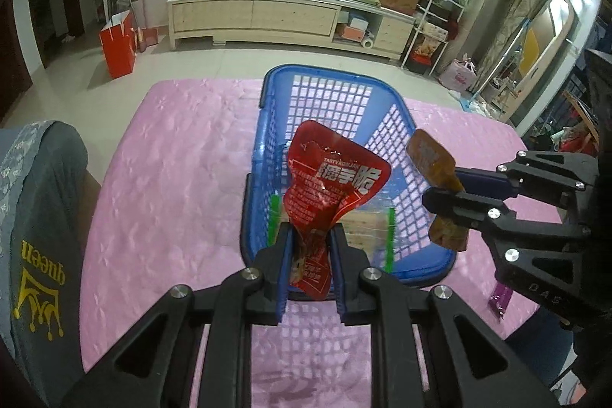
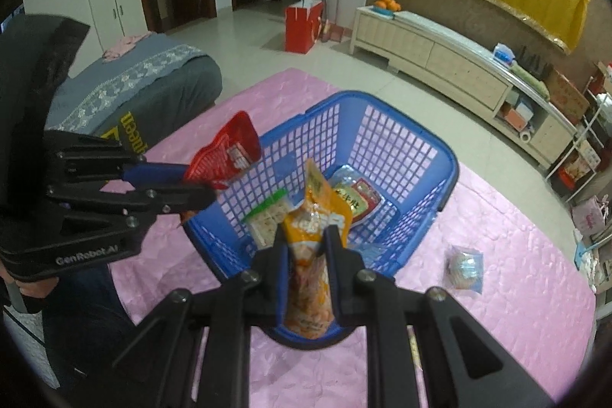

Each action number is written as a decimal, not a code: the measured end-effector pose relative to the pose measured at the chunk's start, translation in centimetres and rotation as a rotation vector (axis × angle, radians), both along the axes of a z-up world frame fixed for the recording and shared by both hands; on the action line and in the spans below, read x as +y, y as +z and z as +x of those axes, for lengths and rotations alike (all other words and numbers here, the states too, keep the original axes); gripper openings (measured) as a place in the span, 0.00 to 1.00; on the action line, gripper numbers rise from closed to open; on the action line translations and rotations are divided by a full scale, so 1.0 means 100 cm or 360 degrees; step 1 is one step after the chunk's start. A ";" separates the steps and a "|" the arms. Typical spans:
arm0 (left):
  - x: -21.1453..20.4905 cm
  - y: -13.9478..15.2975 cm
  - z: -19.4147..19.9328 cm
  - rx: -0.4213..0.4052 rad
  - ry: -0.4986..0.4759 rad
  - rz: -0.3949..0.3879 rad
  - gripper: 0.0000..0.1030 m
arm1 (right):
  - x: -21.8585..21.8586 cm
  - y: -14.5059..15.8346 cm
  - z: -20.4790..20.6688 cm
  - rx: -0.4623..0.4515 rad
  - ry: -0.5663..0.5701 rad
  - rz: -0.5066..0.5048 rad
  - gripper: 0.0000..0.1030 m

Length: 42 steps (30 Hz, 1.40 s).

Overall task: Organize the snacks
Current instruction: 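Carry the red and yellow pouches over the blue basket, then open the right tool to drop the yellow pouch while the left tool releases the red pouch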

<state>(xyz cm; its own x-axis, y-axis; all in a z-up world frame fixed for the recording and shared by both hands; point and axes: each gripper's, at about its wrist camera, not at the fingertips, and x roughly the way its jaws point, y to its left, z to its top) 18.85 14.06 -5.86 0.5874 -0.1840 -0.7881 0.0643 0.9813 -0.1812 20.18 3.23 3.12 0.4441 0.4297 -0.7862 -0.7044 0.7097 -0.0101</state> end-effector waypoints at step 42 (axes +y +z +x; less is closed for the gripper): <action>-0.039 -0.003 0.021 0.0015 -0.0120 0.0082 0.18 | -0.060 0.003 0.005 -0.0172 -0.0251 0.0070 0.67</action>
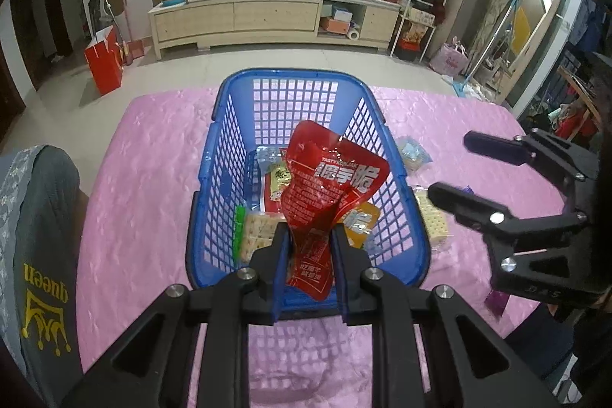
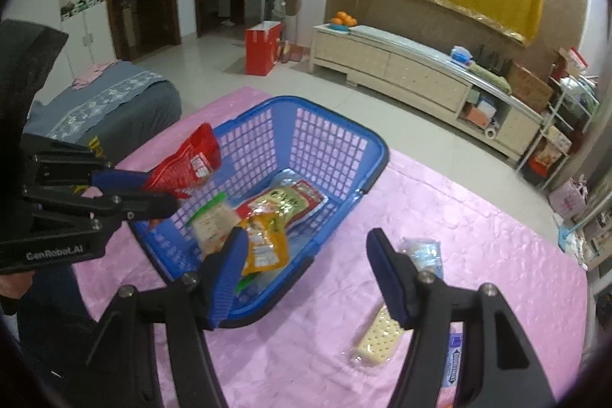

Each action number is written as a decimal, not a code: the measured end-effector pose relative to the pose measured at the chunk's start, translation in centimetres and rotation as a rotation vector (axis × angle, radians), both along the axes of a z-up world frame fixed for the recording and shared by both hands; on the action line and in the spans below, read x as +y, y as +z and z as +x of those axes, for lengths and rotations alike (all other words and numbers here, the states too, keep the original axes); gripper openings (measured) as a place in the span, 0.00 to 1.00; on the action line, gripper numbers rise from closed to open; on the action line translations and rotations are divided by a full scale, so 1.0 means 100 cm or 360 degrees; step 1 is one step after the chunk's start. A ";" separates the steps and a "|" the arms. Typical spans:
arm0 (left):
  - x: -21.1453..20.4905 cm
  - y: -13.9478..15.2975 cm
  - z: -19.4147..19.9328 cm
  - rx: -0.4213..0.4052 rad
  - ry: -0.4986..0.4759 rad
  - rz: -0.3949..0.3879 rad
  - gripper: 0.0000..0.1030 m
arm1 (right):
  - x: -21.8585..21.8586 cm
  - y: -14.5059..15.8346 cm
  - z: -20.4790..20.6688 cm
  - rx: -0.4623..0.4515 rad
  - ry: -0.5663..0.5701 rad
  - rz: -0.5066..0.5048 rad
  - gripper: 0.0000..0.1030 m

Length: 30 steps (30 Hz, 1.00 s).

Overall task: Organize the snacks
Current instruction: 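Open the right tool to drop the yellow pouch while the left tool releases the red pouch, then move both tools back over the remaining snacks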

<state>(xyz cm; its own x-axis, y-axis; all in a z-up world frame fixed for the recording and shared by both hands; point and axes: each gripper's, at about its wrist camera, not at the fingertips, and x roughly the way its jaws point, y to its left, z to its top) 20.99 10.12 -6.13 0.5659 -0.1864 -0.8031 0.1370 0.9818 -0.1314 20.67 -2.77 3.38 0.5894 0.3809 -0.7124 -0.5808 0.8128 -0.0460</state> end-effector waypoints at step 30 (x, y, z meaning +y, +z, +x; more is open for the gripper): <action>-0.020 0.044 -0.064 -0.0368 0.0022 0.0056 0.64 | -0.025 0.034 -0.045 -0.0198 -0.0083 0.0069 0.84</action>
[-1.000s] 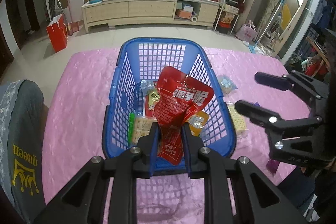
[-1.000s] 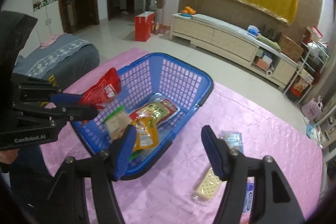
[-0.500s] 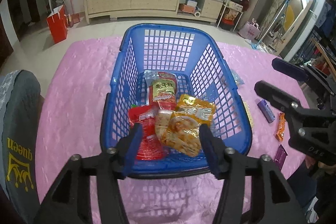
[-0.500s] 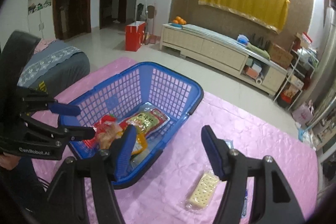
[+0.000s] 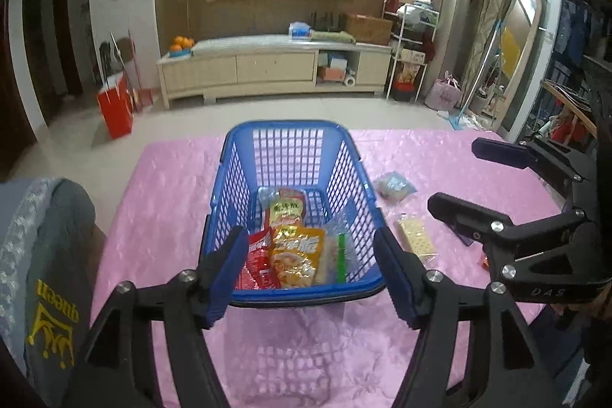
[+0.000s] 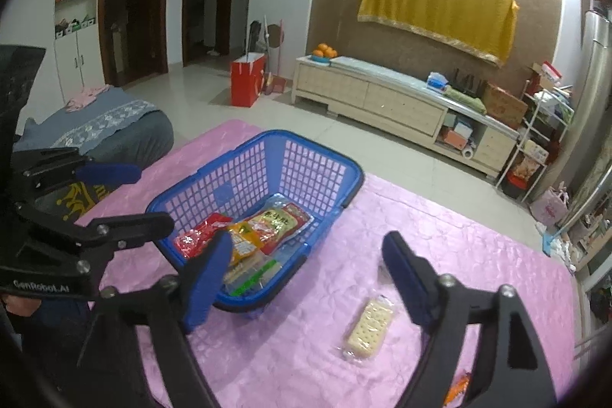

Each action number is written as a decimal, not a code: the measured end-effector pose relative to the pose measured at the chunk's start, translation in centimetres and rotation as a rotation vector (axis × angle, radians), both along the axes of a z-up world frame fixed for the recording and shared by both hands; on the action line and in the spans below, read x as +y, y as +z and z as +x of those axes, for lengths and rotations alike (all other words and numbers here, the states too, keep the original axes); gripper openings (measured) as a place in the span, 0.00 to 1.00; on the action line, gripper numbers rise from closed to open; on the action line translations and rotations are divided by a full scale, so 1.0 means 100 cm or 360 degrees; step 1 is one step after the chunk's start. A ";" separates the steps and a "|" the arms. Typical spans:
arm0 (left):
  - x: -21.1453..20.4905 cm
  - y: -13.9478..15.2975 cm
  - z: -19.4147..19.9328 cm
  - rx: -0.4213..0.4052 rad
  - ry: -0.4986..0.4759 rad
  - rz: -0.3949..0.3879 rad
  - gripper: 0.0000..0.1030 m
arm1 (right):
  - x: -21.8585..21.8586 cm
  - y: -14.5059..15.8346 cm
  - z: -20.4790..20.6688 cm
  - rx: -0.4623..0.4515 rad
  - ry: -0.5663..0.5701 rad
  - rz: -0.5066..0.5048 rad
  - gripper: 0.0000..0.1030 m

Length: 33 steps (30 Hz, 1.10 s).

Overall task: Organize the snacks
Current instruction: 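Move both tools back over the remaining snacks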

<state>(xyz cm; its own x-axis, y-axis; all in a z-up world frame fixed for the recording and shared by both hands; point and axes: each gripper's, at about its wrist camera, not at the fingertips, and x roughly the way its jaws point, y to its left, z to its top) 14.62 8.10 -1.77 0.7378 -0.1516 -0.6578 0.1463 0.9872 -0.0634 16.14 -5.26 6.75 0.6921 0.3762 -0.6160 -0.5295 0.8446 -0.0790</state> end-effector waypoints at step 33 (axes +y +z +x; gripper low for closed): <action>-0.187 -0.010 -0.021 0.0032 -0.0507 0.0107 0.80 | -0.202 -0.022 -0.064 0.0261 -0.0605 0.0064 0.87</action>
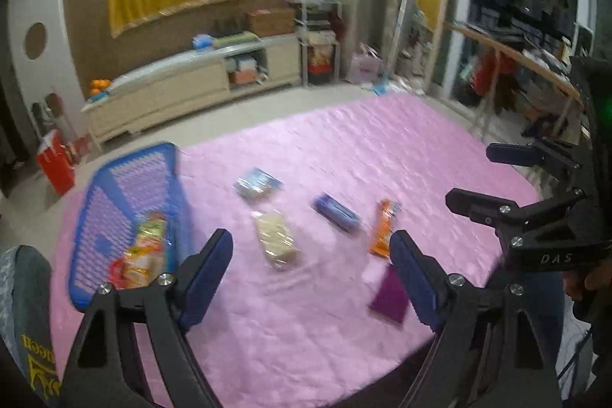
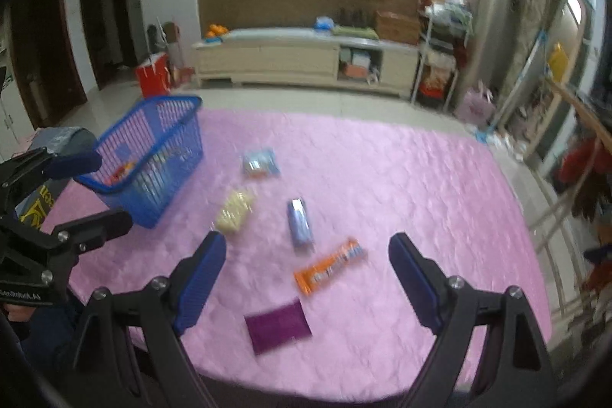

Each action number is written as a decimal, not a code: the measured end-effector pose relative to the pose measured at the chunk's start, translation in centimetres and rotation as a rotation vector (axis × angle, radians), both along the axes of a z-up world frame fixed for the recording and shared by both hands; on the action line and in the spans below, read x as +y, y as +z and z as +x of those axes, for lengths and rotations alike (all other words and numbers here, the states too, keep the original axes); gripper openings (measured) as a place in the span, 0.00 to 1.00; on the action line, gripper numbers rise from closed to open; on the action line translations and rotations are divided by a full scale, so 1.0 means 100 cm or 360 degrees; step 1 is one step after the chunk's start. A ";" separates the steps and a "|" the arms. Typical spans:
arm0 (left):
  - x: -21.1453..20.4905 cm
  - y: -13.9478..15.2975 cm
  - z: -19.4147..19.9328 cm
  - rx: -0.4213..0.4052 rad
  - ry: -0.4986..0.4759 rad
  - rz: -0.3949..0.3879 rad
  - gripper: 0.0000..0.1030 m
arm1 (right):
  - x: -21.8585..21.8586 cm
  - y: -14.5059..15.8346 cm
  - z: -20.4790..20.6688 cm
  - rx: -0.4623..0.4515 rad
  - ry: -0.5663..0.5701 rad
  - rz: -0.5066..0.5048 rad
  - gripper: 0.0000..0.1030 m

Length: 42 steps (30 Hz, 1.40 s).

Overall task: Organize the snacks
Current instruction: 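Move both tools back over the remaining snacks, then grasp the purple packet with the left tool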

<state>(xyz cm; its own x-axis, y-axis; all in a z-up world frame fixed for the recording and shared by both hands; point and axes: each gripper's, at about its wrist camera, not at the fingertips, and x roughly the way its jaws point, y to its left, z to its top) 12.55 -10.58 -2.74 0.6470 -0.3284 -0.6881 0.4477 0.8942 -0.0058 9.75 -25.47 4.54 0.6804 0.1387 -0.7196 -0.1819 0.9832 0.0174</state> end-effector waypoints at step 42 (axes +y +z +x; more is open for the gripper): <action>-0.134 -0.181 0.029 0.0659 -0.0653 0.0402 0.62 | -0.083 -0.141 -0.011 0.0629 -0.0193 0.0100 0.87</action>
<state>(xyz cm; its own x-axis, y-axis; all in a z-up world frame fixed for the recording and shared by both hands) 15.43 -24.01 -20.87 0.1669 -0.2880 -0.9430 0.7599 0.6470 -0.0631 8.68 -33.77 -9.60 0.3676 0.1264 -0.9213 -0.0323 0.9919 0.1232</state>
